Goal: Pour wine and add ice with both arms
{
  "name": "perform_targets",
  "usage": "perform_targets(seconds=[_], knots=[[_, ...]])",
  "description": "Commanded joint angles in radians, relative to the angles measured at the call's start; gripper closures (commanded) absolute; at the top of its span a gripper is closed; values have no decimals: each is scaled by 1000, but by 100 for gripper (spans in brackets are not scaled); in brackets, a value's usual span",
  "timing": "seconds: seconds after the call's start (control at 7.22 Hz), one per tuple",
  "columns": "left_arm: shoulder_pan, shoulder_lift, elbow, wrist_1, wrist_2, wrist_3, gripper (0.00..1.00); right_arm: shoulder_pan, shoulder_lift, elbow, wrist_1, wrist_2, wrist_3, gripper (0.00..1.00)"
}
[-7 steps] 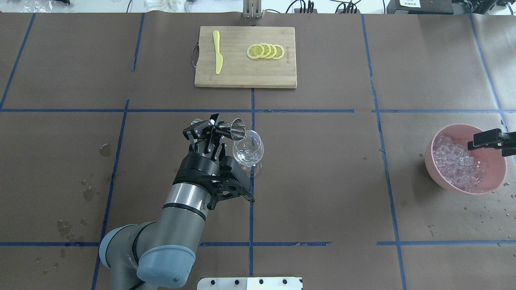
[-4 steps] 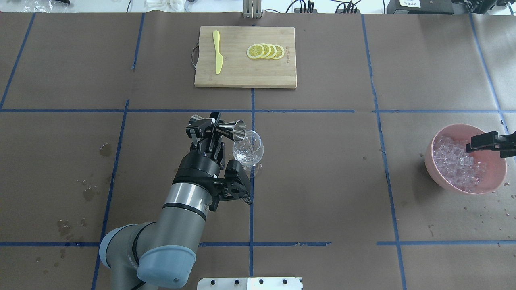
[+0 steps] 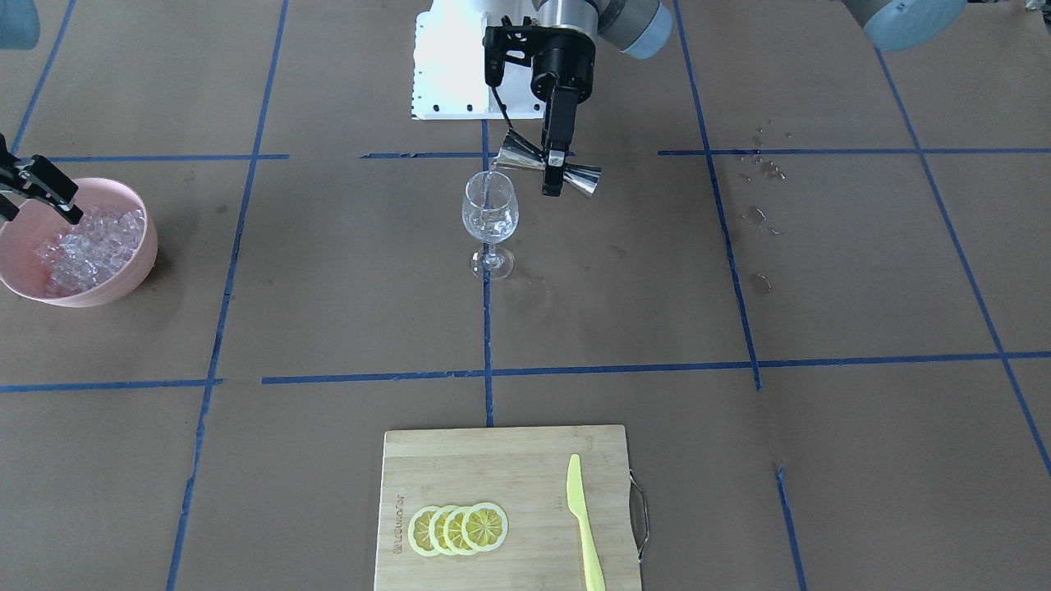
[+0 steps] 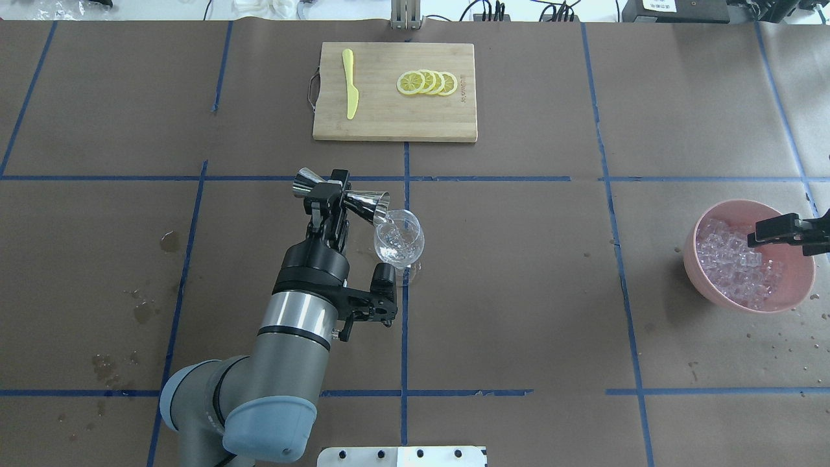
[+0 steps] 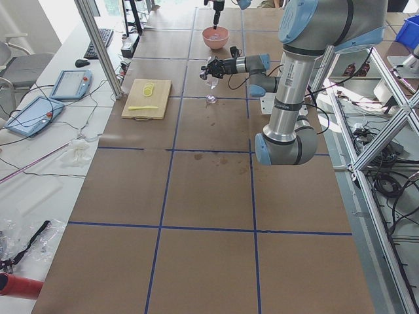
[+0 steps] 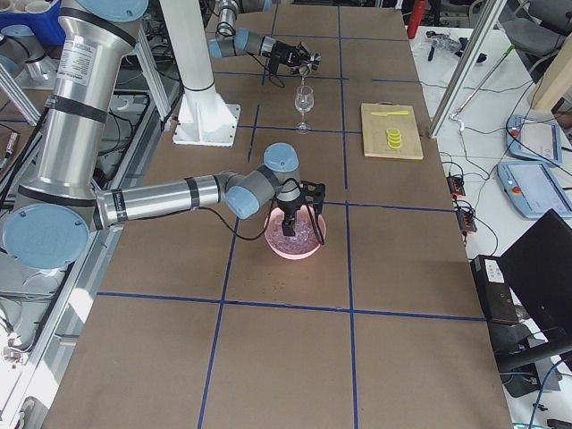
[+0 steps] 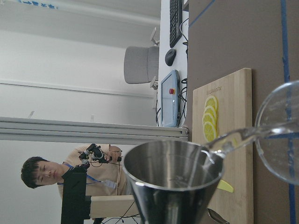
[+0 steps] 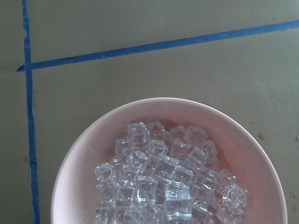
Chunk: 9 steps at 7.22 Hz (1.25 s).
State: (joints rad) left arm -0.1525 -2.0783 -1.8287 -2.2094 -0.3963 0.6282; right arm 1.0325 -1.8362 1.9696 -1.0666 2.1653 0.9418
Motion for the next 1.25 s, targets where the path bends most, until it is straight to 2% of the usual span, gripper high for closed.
perform_targets(seconds=[0.0,0.55,1.11], knots=[[4,0,8,0,25,65,100,0,0,0,1,1,0,0],[7,-3,-17,-13,24,50,100,-18,-2,-17,1,-31,-2,0],[-2,27,-29,-104,57,50,100,-77,0,-44,1,-91,9,0]])
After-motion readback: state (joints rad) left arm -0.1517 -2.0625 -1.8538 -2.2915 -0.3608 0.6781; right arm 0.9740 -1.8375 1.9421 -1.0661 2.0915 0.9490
